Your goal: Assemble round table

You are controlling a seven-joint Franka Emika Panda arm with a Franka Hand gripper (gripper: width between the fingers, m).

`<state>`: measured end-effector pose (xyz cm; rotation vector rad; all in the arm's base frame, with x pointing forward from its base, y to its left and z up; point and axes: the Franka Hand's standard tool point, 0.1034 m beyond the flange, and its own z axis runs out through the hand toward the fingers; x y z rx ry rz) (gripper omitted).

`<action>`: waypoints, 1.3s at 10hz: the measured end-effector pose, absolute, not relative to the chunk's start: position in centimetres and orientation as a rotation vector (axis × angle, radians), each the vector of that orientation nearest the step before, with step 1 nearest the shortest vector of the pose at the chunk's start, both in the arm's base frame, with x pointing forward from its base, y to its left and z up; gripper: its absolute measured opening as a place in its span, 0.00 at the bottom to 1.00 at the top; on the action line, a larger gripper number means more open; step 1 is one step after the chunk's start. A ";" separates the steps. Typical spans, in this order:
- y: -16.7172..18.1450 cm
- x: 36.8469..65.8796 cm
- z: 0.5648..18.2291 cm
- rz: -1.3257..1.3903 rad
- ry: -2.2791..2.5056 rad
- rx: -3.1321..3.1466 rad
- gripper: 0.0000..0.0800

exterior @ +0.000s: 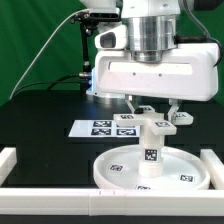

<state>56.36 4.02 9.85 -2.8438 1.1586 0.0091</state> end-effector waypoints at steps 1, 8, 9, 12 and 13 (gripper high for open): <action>4.1 56.4 9.8 0.014 1.341 -2.757 0.55; 3.9 56.5 9.9 0.040 2.048 -2.255 0.55; 3.9 56.5 9.9 0.040 2.044 -2.259 0.55; 4.1 56.6 11.2 0.082 1.986 -2.305 0.77; 4.3 56.7 12.4 0.096 1.948 -2.322 0.80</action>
Offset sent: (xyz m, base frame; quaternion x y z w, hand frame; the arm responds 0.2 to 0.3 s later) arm 0.0021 0.0104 -0.0036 0.0254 0.0090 0.2213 0.9748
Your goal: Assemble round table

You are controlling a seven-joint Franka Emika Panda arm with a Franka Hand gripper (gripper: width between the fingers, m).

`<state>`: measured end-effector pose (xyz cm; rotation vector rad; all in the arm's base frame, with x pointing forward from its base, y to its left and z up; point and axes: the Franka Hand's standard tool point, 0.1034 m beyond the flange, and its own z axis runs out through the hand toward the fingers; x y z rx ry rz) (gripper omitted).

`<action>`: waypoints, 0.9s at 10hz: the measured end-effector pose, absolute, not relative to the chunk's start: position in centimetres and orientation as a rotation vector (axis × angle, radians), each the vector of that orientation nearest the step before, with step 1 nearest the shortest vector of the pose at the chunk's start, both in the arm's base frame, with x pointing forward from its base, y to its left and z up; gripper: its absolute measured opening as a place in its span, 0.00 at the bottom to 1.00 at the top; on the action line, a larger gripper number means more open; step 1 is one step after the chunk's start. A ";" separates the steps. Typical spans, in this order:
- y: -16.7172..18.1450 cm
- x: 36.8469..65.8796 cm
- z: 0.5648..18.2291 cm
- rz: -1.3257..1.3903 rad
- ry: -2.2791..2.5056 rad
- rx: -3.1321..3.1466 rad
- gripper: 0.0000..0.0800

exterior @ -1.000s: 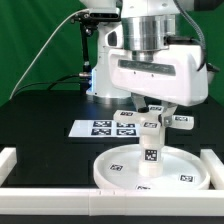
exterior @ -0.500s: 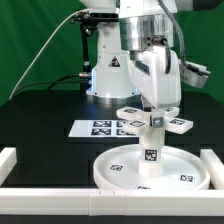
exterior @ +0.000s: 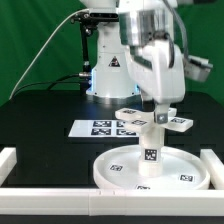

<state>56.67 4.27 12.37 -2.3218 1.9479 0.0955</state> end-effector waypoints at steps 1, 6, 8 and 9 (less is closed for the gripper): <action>4.3 56.7 13.2 0.099 1.889 -2.358 0.81; 3.7 58.1 14.8 -0.021 1.195 -2.733 0.81; 4.0 58.0 14.6 -0.051 1.017 -2.822 0.81; 3.8 58.0 14.6 -0.060 0.912 -2.863 0.81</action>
Offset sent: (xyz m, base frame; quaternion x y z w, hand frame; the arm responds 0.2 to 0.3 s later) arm -0.0040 0.0040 -0.0003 0.0542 -0.1040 -0.2907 0.9496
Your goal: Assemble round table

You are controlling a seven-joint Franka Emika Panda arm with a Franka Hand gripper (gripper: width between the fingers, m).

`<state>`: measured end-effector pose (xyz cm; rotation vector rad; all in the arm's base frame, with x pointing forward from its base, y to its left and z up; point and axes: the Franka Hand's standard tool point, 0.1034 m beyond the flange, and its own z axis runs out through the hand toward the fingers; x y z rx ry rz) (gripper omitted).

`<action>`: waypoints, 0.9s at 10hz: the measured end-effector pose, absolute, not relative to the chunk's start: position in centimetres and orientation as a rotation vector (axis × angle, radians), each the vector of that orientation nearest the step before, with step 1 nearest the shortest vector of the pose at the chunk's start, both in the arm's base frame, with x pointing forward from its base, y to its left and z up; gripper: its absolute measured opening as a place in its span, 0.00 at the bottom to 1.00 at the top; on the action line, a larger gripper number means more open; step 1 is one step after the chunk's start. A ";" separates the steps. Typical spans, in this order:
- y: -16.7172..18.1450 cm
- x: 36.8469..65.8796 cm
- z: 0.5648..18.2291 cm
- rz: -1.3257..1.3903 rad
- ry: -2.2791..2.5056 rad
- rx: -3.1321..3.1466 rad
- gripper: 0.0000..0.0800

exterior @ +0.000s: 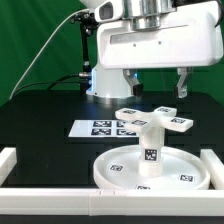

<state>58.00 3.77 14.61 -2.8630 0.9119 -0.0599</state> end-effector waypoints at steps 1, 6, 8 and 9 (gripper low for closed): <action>3.8 57.9 14.4 -0.067 0.747 -2.920 0.81; 4.0 56.9 12.6 -0.065 -0.129 -3.116 0.81; 3.9 56.9 12.5 -0.064 -0.123 -3.117 0.81; 3.9 56.8 12.4 -0.063 -0.121 -3.116 0.81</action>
Offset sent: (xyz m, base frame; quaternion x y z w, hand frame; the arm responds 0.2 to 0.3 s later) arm -0.0122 0.0020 -0.0160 -0.0329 0.0031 -0.3375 0.9407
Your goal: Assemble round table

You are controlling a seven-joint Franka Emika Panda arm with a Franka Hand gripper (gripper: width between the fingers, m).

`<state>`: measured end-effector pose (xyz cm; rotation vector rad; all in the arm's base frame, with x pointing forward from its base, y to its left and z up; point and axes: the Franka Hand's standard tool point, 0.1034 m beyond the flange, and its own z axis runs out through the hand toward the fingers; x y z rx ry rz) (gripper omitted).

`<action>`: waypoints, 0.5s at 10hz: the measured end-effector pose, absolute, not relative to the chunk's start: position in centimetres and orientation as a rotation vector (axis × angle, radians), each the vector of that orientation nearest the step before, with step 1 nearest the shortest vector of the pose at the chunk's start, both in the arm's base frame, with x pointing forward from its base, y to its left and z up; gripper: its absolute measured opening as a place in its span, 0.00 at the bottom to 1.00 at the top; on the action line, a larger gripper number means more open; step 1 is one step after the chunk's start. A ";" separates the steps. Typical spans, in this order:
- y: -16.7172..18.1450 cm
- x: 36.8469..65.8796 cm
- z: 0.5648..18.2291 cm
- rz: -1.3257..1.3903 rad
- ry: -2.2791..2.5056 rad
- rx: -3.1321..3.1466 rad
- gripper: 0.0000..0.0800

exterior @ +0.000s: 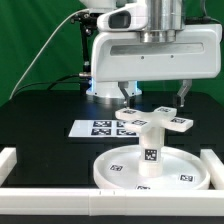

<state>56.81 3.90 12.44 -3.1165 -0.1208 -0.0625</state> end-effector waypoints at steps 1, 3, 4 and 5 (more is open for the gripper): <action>3.7 56.5 12.0 -0.054 -0.116 -3.118 0.81; 3.6 56.4 11.2 -0.047 -0.115 -3.126 0.81; 3.6 56.2 10.7 -0.035 -0.108 -3.129 0.81; 3.9 56.2 10.4 -0.028 -0.095 -3.130 0.81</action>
Offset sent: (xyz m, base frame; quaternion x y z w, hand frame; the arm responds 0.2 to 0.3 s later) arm 0.0016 0.0023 -0.0155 0.0024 0.0072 0.0091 0.9999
